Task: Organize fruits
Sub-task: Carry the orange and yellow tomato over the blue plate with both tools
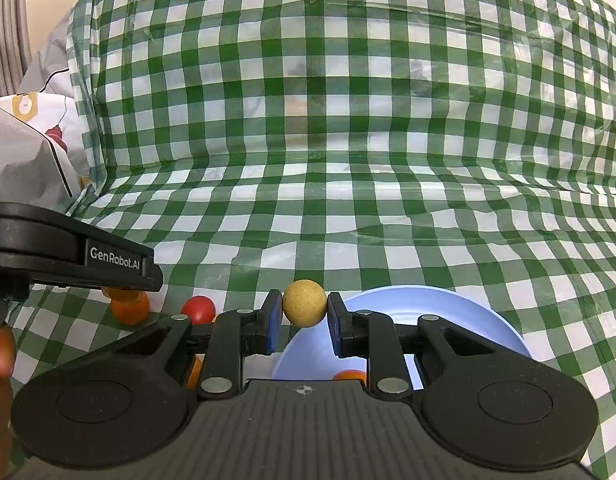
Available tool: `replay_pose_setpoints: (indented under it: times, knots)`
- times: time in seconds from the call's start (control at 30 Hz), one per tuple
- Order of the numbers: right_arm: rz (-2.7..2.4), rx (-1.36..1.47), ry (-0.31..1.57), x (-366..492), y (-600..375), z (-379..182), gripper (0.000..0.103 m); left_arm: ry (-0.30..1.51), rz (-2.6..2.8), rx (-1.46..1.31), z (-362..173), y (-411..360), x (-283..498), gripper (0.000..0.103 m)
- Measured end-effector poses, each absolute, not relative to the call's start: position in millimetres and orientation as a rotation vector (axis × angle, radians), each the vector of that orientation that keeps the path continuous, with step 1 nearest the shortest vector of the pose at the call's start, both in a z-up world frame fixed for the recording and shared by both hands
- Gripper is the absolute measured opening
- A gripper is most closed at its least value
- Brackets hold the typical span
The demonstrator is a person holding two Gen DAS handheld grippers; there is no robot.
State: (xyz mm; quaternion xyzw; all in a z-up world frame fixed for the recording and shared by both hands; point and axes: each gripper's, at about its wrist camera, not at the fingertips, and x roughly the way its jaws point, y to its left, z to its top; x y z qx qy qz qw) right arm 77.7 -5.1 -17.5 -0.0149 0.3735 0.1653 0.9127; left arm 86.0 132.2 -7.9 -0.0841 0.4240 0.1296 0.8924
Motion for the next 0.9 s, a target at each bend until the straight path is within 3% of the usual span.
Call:
replay_pose_setpoints:
  times: [0.9]
  knots:
    - [0.303,-0.029,0.765,75,-13,-14,0.026,0.875,0.238,-0.155,-8,106,92,0.041]
